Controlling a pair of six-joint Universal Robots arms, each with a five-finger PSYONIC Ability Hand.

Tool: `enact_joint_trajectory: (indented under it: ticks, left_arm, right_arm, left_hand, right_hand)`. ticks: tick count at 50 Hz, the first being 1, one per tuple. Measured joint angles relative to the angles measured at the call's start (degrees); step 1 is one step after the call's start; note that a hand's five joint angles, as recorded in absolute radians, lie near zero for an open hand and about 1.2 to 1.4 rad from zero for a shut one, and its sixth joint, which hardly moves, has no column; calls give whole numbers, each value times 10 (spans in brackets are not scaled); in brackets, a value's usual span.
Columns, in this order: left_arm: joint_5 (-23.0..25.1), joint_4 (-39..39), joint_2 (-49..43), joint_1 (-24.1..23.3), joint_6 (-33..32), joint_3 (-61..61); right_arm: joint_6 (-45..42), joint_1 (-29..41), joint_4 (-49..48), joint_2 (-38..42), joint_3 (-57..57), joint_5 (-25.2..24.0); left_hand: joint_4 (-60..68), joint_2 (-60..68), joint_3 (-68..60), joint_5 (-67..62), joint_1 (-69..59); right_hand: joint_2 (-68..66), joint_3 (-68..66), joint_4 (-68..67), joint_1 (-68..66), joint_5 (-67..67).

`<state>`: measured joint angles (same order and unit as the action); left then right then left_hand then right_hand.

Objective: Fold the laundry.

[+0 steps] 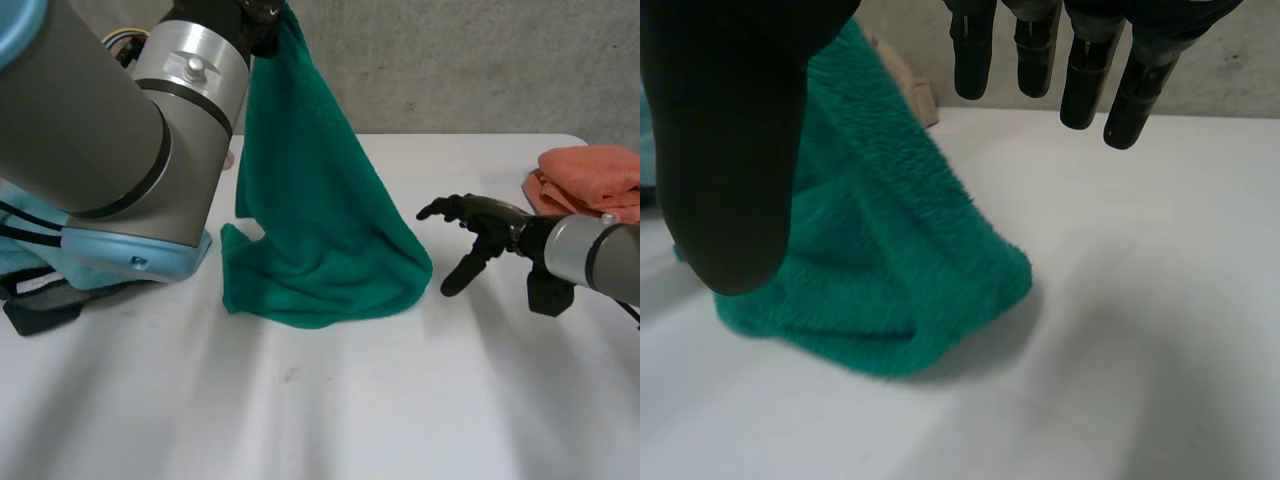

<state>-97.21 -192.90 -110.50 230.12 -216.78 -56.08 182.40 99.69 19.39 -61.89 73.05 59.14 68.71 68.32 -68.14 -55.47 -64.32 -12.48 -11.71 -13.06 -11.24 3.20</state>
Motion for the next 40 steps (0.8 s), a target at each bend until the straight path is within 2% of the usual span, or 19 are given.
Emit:
enact_joint_trajectory:
  ticks: [8, 13, 17, 25, 27, 29, 30, 32, 33, 36, 40]
  left_arm:
    - [0, 0, 22, 4, 0, 7]
    - [0, 0, 38, 6, 0, 8]
    - [0, -1, 47, 7, 0, 8]
    - [0, -1, 52, 8, 0, 8]
    - [0, -1, 51, 10, 0, 7]
    - [-1, -1, 51, 11, 0, 6]
    - [-2, -1, 51, 16, 0, 4]
    - [-3, 0, 51, 20, 0, 2]
    - [-9, 1, 52, 27, 0, -2]
    - [-18, 2, 54, 38, 0, -11]
    - [-35, 11, 61, 64, 1, -46]
  right_arm:
    - [31, 13, -15, 26, -26, 70]
    - [43, 25, -14, 52, -38, 87]
    - [68, 52, -12, 79, -48, 79]
    - [143, 125, -12, 114, -51, 11]
    - [166, 136, -17, 116, -50, -1]
    - [173, 138, -21, 116, -49, -2]
    - [187, 140, -37, 114, -49, 2]
    - [189, 140, -41, 113, -50, 4]
    - [189, 136, -65, 103, -53, 23]
    - [171, 125, -94, 82, -63, 49]
    - [93, 101, -122, 35, -85, 80]
  left_hand:
    - [0, 0, 0, 0, 0]
    - [0, 0, 0, 0, 0]
    - [0, 0, 0, 0, 0]
    - [0, 0, 0, 0, 0]
    - [0, 0, 0, 0, 0]
    - [0, 0, 0, 0, 0]
    - [0, 0, 0, 0, 0]
    - [0, 0, 0, 0, 0]
    - [0, 0, 0, 0, 0]
    - [0, 0, 0, 0, 0]
    - [0, 0, 0, 0, 0]
  right_hand:
    - [0, 0, 0, 0, 0]
    - [0, 0, 0, 0, 0]
    - [0, 0, 0, 0, 0]
    - [0, 0, 0, 0, 0]
    - [-124, -128, -118, -107, 115]
    - [-157, -162, -150, -139, 145]
    - [-397, -394, -371, -352, 356]
    - [-419, -415, -403, -376, 388]
    - [-526, -526, -514, -437, 504]
    - [-544, -549, -538, -440, 526]
    - [-545, -554, -548, -440, 531]
